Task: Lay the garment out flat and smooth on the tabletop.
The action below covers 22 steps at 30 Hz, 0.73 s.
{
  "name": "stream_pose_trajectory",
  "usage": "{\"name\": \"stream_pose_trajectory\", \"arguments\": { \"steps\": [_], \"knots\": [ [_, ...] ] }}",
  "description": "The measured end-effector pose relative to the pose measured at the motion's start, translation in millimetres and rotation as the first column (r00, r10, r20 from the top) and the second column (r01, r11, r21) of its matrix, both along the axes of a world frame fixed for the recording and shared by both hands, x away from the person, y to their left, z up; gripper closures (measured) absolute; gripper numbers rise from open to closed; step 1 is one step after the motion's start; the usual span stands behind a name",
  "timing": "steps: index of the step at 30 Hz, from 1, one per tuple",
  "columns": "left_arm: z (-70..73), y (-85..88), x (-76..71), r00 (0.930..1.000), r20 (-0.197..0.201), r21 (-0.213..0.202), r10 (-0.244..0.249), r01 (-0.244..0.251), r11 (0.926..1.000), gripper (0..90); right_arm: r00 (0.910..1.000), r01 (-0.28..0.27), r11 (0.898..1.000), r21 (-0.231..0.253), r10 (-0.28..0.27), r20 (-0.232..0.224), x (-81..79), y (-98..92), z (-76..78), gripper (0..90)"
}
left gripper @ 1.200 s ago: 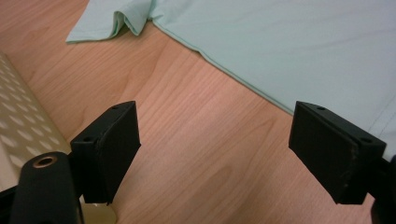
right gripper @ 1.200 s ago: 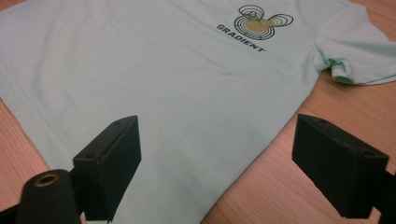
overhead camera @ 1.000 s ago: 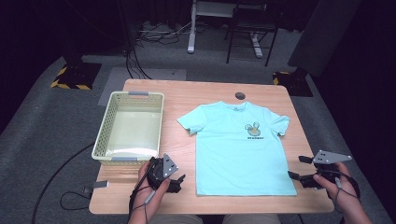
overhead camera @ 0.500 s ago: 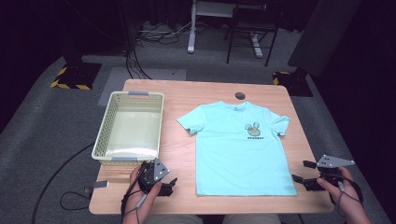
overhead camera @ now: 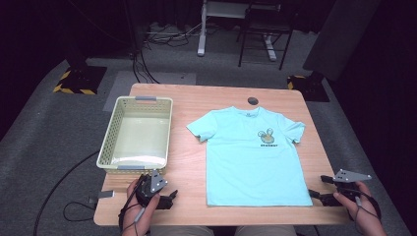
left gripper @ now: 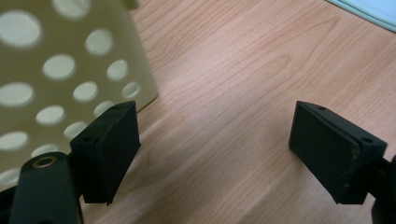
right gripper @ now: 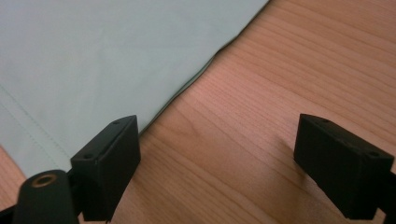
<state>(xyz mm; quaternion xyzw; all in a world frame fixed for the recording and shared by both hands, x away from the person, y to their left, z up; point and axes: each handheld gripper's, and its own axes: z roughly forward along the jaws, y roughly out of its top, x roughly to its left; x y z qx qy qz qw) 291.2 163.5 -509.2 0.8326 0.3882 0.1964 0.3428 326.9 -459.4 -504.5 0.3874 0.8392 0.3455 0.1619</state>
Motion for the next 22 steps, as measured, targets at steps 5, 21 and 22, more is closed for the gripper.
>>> {"name": "stream_pose_trajectory", "arguments": {
  "steps": [5, 21, 22],
  "knots": [
    [-1.1, 10.5, 0.3, 0.9984, -0.056, -0.045, -0.010, 0.007, 0.9990, 15.4, 0.9996, 0.008, 1.000, 0.025, -0.008, 0.028, -3.4, -0.7, -3.6, 14.0],
    [-1.3, 10.5, 0.1, 0.9984, -0.056, -0.044, -0.009, 0.007, 0.9990, 14.8, 0.9994, 0.011, 1.000, 0.023, -0.012, 0.033, -4.4, 0.3, -4.0, 13.3],
    [-1.3, 10.5, 0.2, 0.9984, -0.056, -0.044, -0.010, 0.007, 0.9990, 14.8, 0.9994, 0.011, 1.000, 0.022, -0.012, 0.033, -4.4, 0.3, -4.0, 13.3]
  ]
}}
